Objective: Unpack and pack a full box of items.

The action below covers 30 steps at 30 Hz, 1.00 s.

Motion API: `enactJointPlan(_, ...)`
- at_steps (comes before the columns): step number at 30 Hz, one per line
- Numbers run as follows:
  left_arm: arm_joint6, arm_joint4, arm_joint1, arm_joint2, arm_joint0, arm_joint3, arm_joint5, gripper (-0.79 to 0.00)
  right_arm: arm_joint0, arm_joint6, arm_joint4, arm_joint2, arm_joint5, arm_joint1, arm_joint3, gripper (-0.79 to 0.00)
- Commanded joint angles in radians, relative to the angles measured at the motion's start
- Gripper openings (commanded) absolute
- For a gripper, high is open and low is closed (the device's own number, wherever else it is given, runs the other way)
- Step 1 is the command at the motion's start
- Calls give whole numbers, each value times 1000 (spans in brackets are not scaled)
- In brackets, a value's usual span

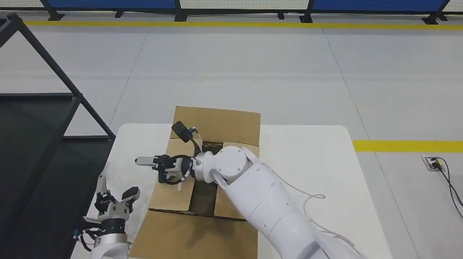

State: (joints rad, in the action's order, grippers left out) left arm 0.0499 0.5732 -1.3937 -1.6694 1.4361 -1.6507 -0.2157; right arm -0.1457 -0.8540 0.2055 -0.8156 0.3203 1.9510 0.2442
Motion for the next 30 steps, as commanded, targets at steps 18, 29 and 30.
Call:
enactJointPlan(18, -12, 14, -2, -9, -7, 5, 10, 0, 11, 72, -10, -25, -42, 16, -42, 0)
enactJointPlan(29, -14, 11, -3, -6, -15, 12, 16, 0, 10, 68, -30, -39, -65, 12, -53, 0)
enactJointPlan(30, -14, 10, -4, -6, -15, 13, 15, 0, 9, 67, -32, -39, -67, 12, -54, 0)
